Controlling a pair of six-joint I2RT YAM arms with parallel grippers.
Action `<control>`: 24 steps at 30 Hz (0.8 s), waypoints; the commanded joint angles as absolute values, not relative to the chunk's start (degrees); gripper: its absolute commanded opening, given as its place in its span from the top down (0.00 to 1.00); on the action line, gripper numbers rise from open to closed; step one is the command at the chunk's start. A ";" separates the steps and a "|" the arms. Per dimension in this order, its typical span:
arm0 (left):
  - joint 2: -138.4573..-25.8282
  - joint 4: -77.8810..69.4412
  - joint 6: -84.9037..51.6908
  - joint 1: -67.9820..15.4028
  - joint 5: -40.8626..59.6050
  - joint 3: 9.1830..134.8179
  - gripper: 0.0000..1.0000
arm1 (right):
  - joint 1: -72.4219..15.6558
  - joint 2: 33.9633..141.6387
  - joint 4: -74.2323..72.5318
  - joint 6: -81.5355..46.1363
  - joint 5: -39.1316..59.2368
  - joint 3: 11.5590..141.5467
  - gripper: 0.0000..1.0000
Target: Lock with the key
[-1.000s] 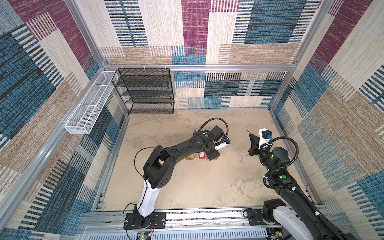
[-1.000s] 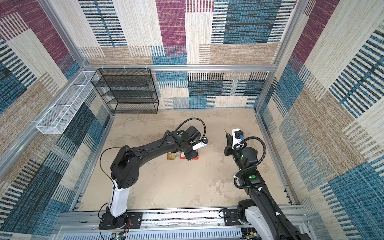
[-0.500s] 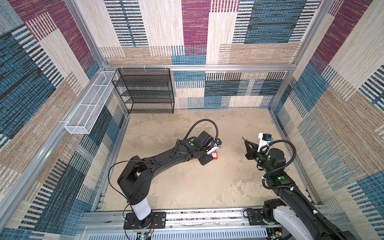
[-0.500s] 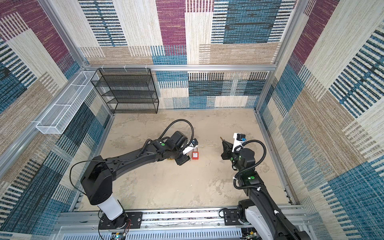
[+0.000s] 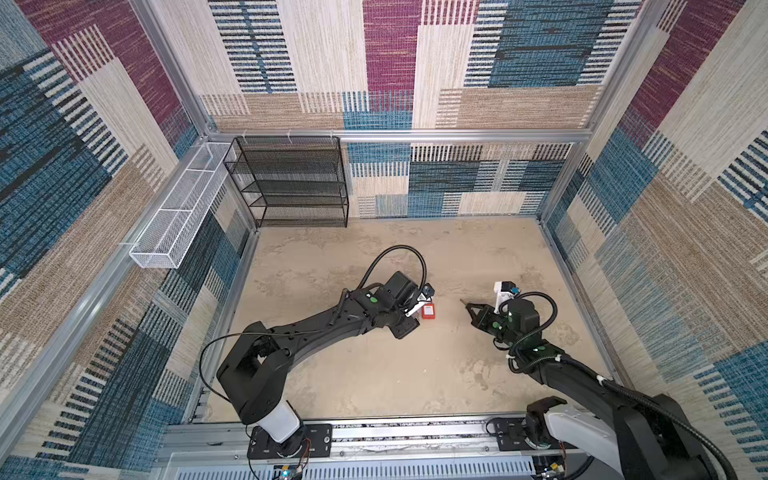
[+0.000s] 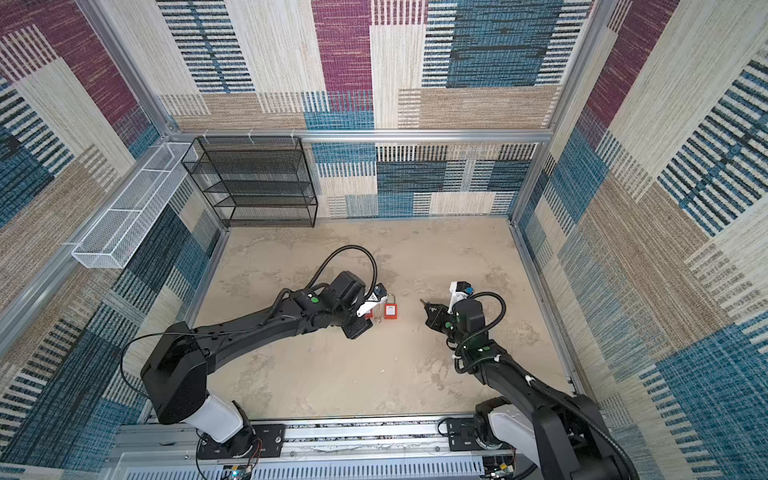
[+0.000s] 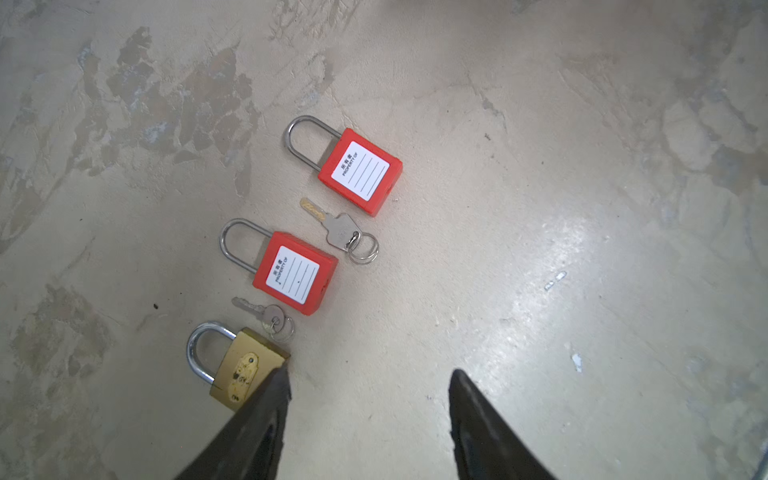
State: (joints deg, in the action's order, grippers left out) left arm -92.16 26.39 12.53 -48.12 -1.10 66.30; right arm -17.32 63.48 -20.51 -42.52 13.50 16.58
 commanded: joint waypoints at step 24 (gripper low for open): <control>-89.91 29.33 10.34 -47.99 -3.47 64.65 0.38 | -23.47 86.14 -36.06 -59.88 10.55 23.18 1.00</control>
State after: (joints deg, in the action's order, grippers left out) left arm -90.21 28.16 10.74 -48.01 -2.83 64.31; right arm -23.05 84.71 -33.23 -57.80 9.96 22.26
